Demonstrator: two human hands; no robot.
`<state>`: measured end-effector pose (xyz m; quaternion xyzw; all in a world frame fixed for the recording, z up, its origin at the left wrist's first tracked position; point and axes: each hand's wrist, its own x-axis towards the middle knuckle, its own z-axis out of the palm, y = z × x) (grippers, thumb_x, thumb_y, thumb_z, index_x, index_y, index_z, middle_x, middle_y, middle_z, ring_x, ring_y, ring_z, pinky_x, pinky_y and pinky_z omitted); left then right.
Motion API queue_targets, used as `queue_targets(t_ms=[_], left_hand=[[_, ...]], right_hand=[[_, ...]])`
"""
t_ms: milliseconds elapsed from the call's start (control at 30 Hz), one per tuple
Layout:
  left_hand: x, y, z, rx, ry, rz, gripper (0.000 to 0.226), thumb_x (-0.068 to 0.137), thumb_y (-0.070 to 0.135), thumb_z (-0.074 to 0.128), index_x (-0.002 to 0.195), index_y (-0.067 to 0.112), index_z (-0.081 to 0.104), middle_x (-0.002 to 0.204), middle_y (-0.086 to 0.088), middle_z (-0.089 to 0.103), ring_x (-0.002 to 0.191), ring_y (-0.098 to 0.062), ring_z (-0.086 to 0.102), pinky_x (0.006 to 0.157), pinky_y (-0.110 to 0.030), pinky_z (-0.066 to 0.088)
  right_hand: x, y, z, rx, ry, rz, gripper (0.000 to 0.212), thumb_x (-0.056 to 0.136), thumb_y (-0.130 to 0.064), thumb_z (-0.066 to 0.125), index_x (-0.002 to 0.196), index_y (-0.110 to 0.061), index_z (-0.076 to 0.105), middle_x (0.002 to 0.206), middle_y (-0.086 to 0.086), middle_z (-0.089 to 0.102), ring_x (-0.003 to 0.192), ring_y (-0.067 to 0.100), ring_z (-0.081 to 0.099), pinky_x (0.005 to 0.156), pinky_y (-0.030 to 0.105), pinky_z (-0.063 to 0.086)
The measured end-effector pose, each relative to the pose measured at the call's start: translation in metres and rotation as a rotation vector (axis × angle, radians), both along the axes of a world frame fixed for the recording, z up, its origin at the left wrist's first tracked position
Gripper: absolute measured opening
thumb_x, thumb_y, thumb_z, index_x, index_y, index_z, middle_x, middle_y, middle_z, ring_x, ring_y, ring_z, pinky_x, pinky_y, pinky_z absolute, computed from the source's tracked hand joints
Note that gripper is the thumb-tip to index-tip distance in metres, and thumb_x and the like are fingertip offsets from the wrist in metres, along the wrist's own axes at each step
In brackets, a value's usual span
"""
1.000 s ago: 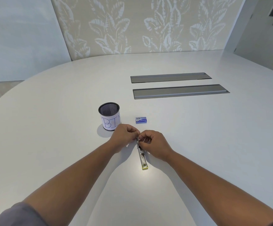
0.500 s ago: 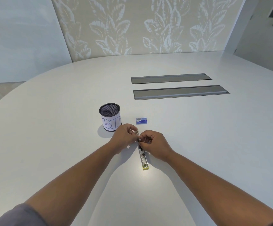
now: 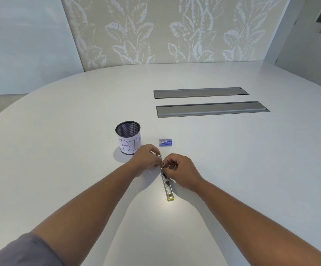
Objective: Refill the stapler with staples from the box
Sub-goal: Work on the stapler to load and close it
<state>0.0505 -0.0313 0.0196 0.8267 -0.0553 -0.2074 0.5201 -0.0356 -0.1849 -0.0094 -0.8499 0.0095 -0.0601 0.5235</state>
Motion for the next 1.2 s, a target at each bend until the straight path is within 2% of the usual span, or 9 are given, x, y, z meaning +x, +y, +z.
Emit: queue_targets(t_ms=[100, 200, 400, 533, 700, 900, 1000, 1067, 1200], left_hand=[[0.002, -0.001, -0.002, -0.044, 0.014, 0.038, 0.025, 0.080, -0.007, 0.071, 0.103, 0.000, 0.066, 0.079, -0.014, 0.062, 0.067, -0.026, 0.064, 0.074, -0.041, 0.060], [0.003, -0.001, -0.002, -0.064, 0.037, 0.060, 0.023, 0.081, -0.007, 0.071, 0.102, 0.001, 0.068, 0.079, -0.013, 0.065, 0.066, -0.022, 0.065, 0.067, -0.032, 0.061], [0.003, -0.002, -0.001, -0.089, 0.067, 0.093, 0.017, 0.082, -0.007, 0.069, 0.097, 0.003, 0.068, 0.077, -0.013, 0.066, 0.059, -0.017, 0.063, 0.052, -0.023, 0.056], [0.003, -0.003, -0.001, -0.089, 0.067, 0.100, 0.019, 0.082, -0.007, 0.069, 0.099, 0.001, 0.068, 0.075, -0.013, 0.065, 0.060, -0.019, 0.062, 0.058, -0.027, 0.058], [0.004, -0.002, -0.001, -0.125, 0.095, 0.101, 0.016, 0.083, -0.007, 0.069, 0.096, 0.002, 0.069, 0.070, -0.010, 0.063, 0.059, -0.019, 0.061, 0.066, -0.031, 0.058], [0.002, -0.003, -0.001, -0.133, 0.089, 0.112, 0.013, 0.083, -0.010, 0.069, 0.091, 0.001, 0.068, 0.062, -0.010, 0.058, 0.043, -0.014, 0.051, 0.044, -0.020, 0.045], [0.002, -0.005, -0.002, -0.149, 0.094, 0.125, 0.013, 0.082, -0.011, 0.071, 0.088, -0.001, 0.068, 0.061, -0.011, 0.059, 0.035, -0.009, 0.051, 0.039, -0.016, 0.041], [0.003, -0.005, -0.002, -0.156, 0.102, 0.130, 0.013, 0.081, -0.012, 0.071, 0.084, -0.001, 0.069, 0.061, -0.012, 0.061, 0.034, -0.007, 0.051, 0.039, -0.015, 0.041], [0.003, -0.005, -0.004, -0.167, 0.101, 0.127, 0.011, 0.081, -0.011, 0.072, 0.082, 0.000, 0.069, 0.061, -0.013, 0.063, 0.041, -0.013, 0.053, 0.040, -0.017, 0.042]], right_hand=[[0.001, 0.000, 0.000, 0.018, 0.008, 0.003, 0.016, 0.079, -0.007, 0.071, 0.083, -0.022, 0.070, 0.068, -0.004, 0.069, 0.061, 0.007, 0.060, 0.064, 0.024, 0.051], [0.001, 0.000, -0.001, 0.021, 0.010, 0.000, 0.016, 0.078, -0.009, 0.071, 0.084, -0.023, 0.070, 0.075, 0.002, 0.072, 0.064, 0.010, 0.062, 0.066, 0.028, 0.052], [0.002, -0.001, -0.002, 0.024, 0.006, 0.012, 0.018, 0.078, -0.007, 0.070, 0.085, -0.023, 0.070, 0.072, -0.013, 0.066, 0.064, 0.008, 0.056, 0.065, 0.025, 0.050], [0.001, 0.000, -0.002, 0.076, -0.012, 0.033, 0.019, 0.079, -0.009, 0.071, 0.089, -0.025, 0.070, 0.079, -0.013, 0.066, 0.067, 0.006, 0.055, 0.066, 0.023, 0.050], [0.004, 0.000, -0.001, 0.176, -0.044, 0.004, 0.014, 0.089, -0.014, 0.071, 0.088, -0.027, 0.067, 0.069, -0.016, 0.058, 0.059, 0.008, 0.046, 0.056, 0.021, 0.043], [0.008, 0.003, -0.004, 0.037, -0.059, -0.020, 0.014, 0.087, -0.010, 0.068, 0.087, -0.023, 0.071, 0.070, -0.015, 0.066, 0.060, 0.006, 0.051, 0.062, 0.018, 0.046], [0.011, 0.002, -0.004, -0.058, -0.029, -0.027, 0.014, 0.088, -0.012, 0.067, 0.090, -0.024, 0.074, 0.067, -0.019, 0.066, 0.059, 0.000, 0.053, 0.063, 0.014, 0.046], [0.012, 0.003, -0.002, -0.120, -0.014, -0.011, 0.015, 0.089, -0.014, 0.065, 0.090, -0.025, 0.076, 0.067, -0.014, 0.068, 0.059, 0.002, 0.055, 0.063, 0.019, 0.048], [0.013, 0.005, 0.002, -0.230, -0.025, 0.002, 0.016, 0.087, -0.016, 0.060, 0.088, -0.020, 0.075, 0.072, 0.005, 0.070, 0.070, 0.019, 0.061, 0.070, 0.034, 0.052]])
